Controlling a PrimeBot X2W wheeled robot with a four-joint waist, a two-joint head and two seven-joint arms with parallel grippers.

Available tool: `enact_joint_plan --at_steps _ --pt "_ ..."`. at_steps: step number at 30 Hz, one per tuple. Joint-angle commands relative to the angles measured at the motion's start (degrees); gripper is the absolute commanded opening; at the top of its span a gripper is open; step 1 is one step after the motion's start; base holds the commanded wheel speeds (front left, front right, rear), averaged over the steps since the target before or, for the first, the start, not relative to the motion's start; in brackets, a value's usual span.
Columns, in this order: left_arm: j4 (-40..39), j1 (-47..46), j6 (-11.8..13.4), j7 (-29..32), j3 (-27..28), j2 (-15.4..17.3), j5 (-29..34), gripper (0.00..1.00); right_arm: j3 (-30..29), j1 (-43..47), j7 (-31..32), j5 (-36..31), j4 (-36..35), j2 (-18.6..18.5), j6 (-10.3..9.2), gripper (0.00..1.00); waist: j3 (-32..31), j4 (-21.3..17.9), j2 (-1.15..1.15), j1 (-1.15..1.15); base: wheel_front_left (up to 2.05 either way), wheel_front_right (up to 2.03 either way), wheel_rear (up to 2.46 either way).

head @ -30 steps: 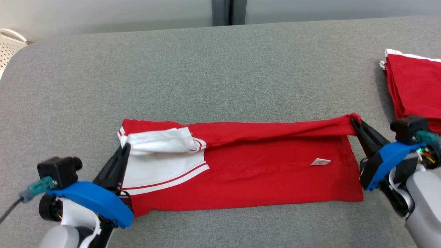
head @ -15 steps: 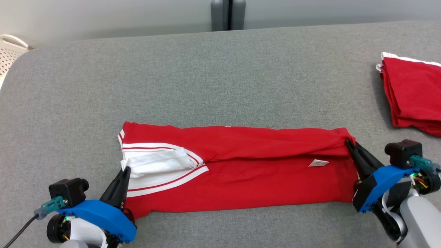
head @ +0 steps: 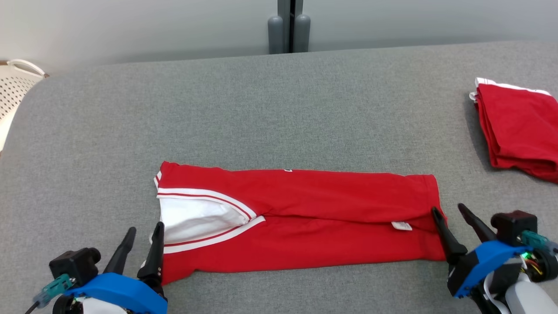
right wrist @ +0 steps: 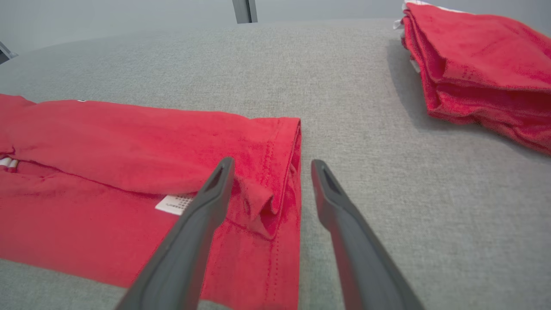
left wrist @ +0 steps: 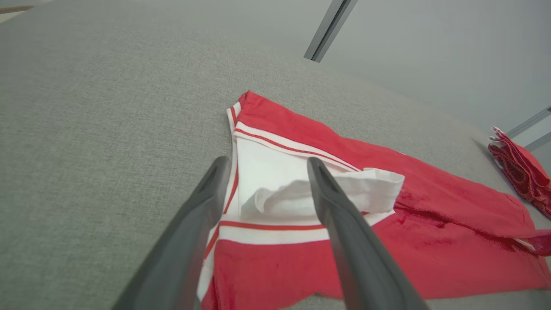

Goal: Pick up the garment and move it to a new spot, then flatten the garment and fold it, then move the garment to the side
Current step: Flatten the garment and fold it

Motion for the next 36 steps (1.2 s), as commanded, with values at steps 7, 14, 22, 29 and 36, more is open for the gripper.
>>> enact_joint_plan --at_steps 7,14,22,29,36 --pt "-3.6 2.8 3.3 -5.0 2.3 -0.5 1.5 1.0 -6.8 6.2 -1.9 -0.8 -1.6 2.0 0.01 1.0 -2.4 0.7 0.0 0.0 0.0 0.0 0.0" --pt "-3.4 1.9 5.6 -6.1 1.1 -0.8 4.4 1.0 -11.3 7.0 1.4 -2.9 -3.8 3.6 0.01 1.0 -4.2 1.4 0.0 0.0 0.0 0.0 0.0" --pt "-1.7 -0.3 6.1 -6.6 -1.1 -2.3 6.1 1.0 -13.7 1.4 9.7 -5.5 -0.3 5.9 0.02 1.0 -4.5 3.6 0.0 0.0 0.0 0.0 0.0" --pt "-0.5 -1.0 6.1 -7.2 -1.7 -2.7 6.3 1.0 -12.3 -0.1 16.0 -8.3 4.7 4.9 0.02 1.0 -4.2 5.8 0.0 0.0 0.0 0.0 0.0" --pt "-0.5 -1.3 6.5 -7.4 -1.5 -2.7 5.8 1.0 -12.8 -0.5 17.9 -11.3 7.2 5.5 0.02 1.0 -3.7 6.3 0.0 0.0 0.0 0.0 0.0"
